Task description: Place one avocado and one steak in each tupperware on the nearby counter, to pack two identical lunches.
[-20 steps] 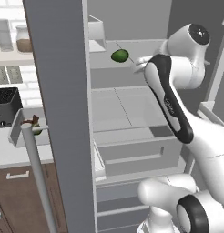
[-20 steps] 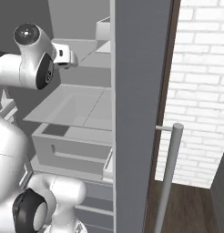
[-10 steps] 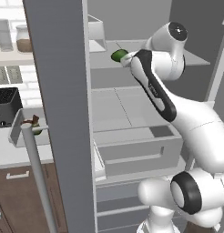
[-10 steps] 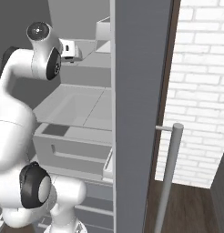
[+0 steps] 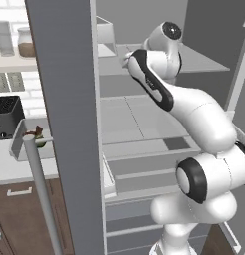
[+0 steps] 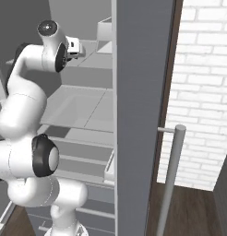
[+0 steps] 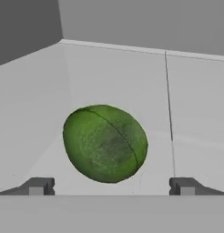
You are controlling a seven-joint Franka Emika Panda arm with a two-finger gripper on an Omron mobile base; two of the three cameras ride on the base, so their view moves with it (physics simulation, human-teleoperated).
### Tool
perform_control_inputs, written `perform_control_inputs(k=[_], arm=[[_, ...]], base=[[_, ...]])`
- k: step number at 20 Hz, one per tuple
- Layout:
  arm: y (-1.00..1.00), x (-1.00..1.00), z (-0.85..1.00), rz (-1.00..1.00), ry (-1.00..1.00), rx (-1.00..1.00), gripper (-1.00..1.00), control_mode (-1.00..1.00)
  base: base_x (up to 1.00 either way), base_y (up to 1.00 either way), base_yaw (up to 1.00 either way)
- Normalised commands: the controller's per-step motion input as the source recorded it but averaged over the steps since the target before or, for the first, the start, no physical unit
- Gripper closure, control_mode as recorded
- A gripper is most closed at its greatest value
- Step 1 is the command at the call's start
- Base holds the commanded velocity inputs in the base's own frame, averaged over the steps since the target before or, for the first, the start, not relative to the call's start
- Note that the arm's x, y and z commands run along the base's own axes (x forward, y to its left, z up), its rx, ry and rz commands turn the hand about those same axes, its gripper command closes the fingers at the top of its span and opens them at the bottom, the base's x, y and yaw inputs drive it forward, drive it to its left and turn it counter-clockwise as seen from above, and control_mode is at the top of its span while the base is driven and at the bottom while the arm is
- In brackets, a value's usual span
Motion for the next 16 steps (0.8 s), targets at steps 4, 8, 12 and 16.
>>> perform_control_inputs(k=[4,8,12,16], arm=[[0.11,0.67,0.00,0.04,0.06,0.00,-1.00,-1.00],[0.00,0.55,-0.03,0.08,0.03,0.00,-1.00,-1.00],[0.00,0.12,-0.20,0.01,0.02,0.00,-1.00,-1.00],[0.14,-0.03,-0.62,0.00,0.00,-0.07,-1.00,-1.00]], base=[[0.00,0.00,0.00],[0.00,0.00,0.00],[0.00,0.00,0.00],[0.00,0.00,0.00]])
